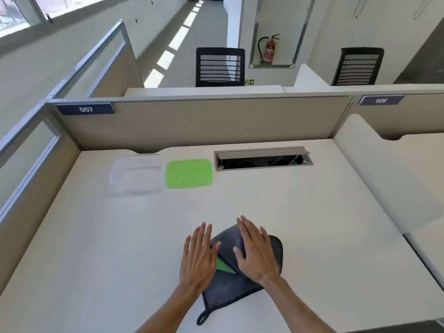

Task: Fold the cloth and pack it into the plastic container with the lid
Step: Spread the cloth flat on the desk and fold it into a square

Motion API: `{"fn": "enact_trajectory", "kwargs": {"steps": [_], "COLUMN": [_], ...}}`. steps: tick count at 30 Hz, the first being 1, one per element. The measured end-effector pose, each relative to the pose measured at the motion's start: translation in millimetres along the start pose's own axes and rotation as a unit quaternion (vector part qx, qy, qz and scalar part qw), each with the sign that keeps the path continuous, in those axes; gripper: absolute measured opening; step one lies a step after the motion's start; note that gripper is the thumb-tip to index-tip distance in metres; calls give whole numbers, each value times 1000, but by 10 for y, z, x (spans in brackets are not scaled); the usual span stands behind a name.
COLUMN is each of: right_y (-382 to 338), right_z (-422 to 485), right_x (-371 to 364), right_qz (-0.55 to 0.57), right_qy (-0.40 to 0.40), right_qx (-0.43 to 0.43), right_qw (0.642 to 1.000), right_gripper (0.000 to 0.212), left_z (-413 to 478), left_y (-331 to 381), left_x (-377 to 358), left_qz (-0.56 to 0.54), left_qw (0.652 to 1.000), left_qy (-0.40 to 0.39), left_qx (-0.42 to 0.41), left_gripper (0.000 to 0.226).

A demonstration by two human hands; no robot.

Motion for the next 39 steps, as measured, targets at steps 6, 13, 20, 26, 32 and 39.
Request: {"fn": "enact_trajectory", "kwargs": {"steps": [6, 13, 20, 26, 32, 39], "right_y": [150, 356, 382, 293, 229, -43], "right_z": [-165, -205, -114, -63, -53, -147], "right_x": [48, 101, 113, 208, 458, 815], "right_qz": [51, 249, 373, 402, 318, 56], "right_qy": [16, 45, 27, 39, 37, 82], "right_qx": [-51, -136, -141, -118, -92, -18], "right_qw": [997, 958, 917, 907, 943, 995], "right_gripper": [68, 43, 33, 23, 18, 46], "left_z": [-134, -148, -111, 1, 220, 443], "left_y": [12, 50, -149, -159, -68, 164], "left_x": [-124, -207, -341, -259, 64, 368], "left_qz": [-33, -148, -474, -615, -670, -696], "left_qw": [999, 985, 821, 705, 684, 678], "left_qy": [0, -49, -103, -97, -56, -54], "left_qx": [-27, 71, 302, 339, 283, 228], "left_gripper": [37, 21, 29, 27, 16, 23]}}
Point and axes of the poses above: each hand's wrist, its own z-axis towards the middle knuckle, its own x-axis out of the back of the hand, y = z × x, the point moved 7 cm from there along z, towards the middle knuckle, and after that the axes turned 12 degrees about -y, right-handed, at the moved point
